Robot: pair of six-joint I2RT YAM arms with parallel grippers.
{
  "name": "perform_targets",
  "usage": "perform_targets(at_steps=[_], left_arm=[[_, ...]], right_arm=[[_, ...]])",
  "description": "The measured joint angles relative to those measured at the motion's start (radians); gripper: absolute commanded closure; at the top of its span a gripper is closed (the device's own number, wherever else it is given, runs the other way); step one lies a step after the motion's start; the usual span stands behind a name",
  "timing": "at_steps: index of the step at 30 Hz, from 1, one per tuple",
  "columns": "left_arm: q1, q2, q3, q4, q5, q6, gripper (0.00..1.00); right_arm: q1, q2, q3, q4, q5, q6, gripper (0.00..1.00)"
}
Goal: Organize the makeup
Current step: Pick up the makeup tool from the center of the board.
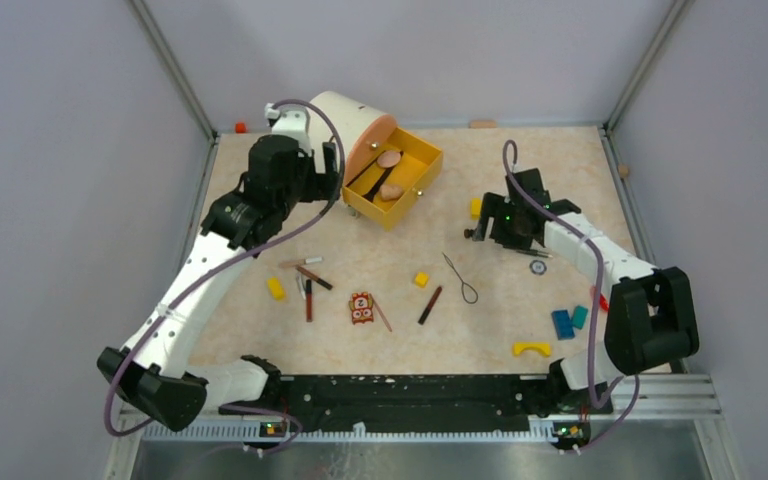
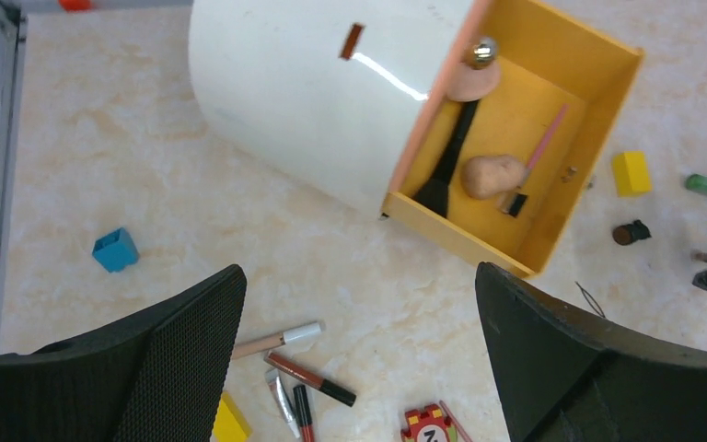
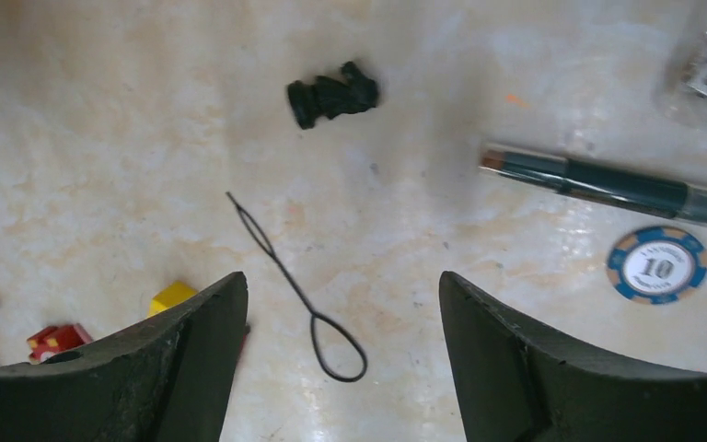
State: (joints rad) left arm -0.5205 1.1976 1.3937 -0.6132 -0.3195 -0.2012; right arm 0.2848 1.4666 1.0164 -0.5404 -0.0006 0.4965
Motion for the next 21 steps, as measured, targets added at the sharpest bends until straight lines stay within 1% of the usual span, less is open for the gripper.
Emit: perform_targets(at_steps=[2,4,7,8,11,15,17,21], left_arm=[[0.073,0.029,-0.001,0.0,0.047,-0.032,0.01],[0.122,0.049,-0.008,0.0,0.08,-0.06,0.01],[0.179,0.05,-0.037,-0.005,0.128,-0.092,0.01],[0.203,0.048,-0.049,-0.008,0.148,-0.103,0.01],[0.316,0.041,-0.101,-0.014,0.212,-0.13,0.01],[0.455,0.021,-0.184,-0.031,0.246,-0.15,0.01],[0.479,0.008,-0.213,-0.036,0.257,-0.153,0.01],[0.486,-0.011,-0.267,-0.027,0.282,-0.146,0.01]], right_arm=[[0.019,-0.004,-0.007,0.035,-0.032,-0.008,0.22],[0.031,-0.022,-0.024,0.064,-0.058,-0.013,0.13],[0.031,-0.076,-0.069,0.098,-0.081,-0.016,0.03],[0.024,-0.108,-0.091,0.113,-0.09,-0.014,0.01],[0.0,-0.194,-0.145,0.147,-0.103,0.001,0.01],[-0.012,-0.305,-0.198,0.199,-0.082,0.035,0.01],[-0.013,-0.321,-0.199,0.211,-0.055,0.052,0.01],[-0.013,-0.304,-0.199,0.218,0.005,0.091,0.01]])
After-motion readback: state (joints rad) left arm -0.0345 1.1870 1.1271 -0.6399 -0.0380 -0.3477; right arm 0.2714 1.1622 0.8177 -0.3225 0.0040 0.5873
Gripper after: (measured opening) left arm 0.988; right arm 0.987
